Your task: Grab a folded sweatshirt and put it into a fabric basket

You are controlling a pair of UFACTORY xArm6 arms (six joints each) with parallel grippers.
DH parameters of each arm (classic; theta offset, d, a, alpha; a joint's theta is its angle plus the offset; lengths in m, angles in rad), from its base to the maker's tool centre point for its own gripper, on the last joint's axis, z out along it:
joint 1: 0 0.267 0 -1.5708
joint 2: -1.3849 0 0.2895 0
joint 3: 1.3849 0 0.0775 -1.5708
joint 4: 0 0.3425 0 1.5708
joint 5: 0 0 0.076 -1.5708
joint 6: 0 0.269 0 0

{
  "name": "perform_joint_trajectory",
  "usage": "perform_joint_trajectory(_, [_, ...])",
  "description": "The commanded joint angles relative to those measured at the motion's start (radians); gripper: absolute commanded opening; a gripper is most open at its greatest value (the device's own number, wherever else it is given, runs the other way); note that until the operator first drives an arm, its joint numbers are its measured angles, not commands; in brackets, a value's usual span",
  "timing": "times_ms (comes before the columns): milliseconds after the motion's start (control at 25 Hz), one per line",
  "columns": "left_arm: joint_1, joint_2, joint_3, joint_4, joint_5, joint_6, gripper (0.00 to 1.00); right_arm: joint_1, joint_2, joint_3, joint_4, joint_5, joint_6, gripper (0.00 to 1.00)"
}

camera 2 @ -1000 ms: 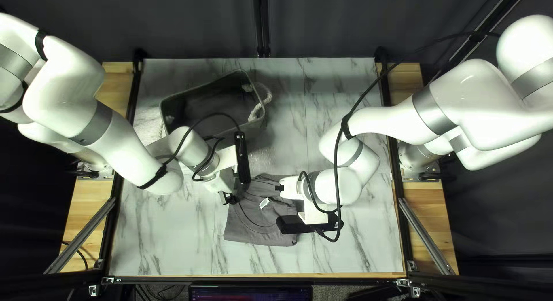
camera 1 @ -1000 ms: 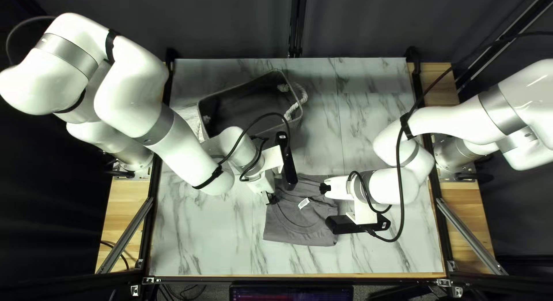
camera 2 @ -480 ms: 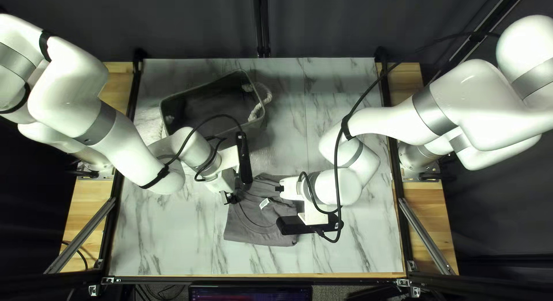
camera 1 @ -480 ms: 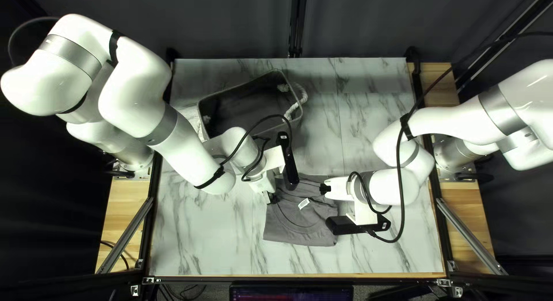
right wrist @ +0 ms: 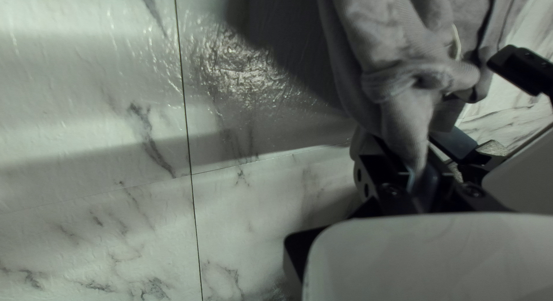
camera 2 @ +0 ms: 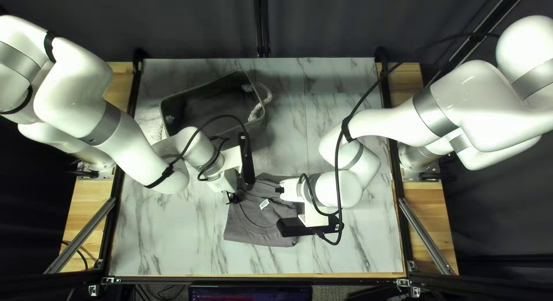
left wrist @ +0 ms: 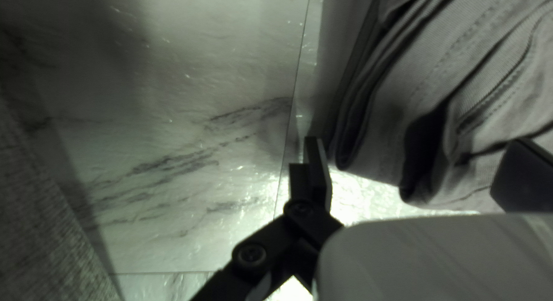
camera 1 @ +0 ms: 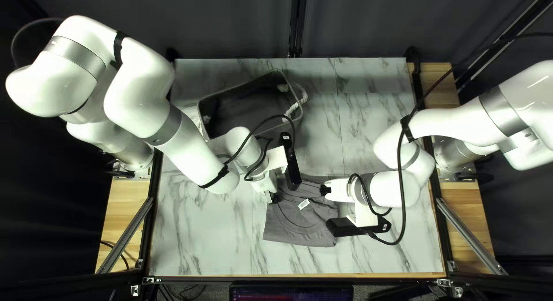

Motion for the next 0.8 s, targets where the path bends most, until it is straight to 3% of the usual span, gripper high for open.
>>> perform_joint_trajectory(40, [0.006, 0.017, -0.023, 0.025, 0.03, -0.008, 0.0, 0.002, 0.0, -0.001, 0.0, 0.002, 0.001, 0.0])
perform_joint_trajectory(360, [-0.041, -0.014, -0.005, 0.042, 0.026, -0.044, 0.0, -0.002, -0.011, 0.012, -0.005, -0.002, 0.012, 0.0])
perform_joint_trajectory(520, [-0.094, -0.129, 0.08, 0.083, 0.0, -0.128, 0.0, -0.023, -0.031, 0.032, -0.002, -0.022, 0.025, 0.0])
perform_joint_trajectory(680, [-0.096, -0.287, 0.162, 0.325, 0.04, -0.366, 0.0, -0.044, -0.042, 0.018, 0.021, -0.029, 0.003, 0.0])
perform_joint_trajectory(800, [-0.075, -0.367, 0.181, 0.405, 0.096, -0.424, 0.0, -0.062, -0.04, -0.018, 0.05, -0.01, -0.041, 0.0])
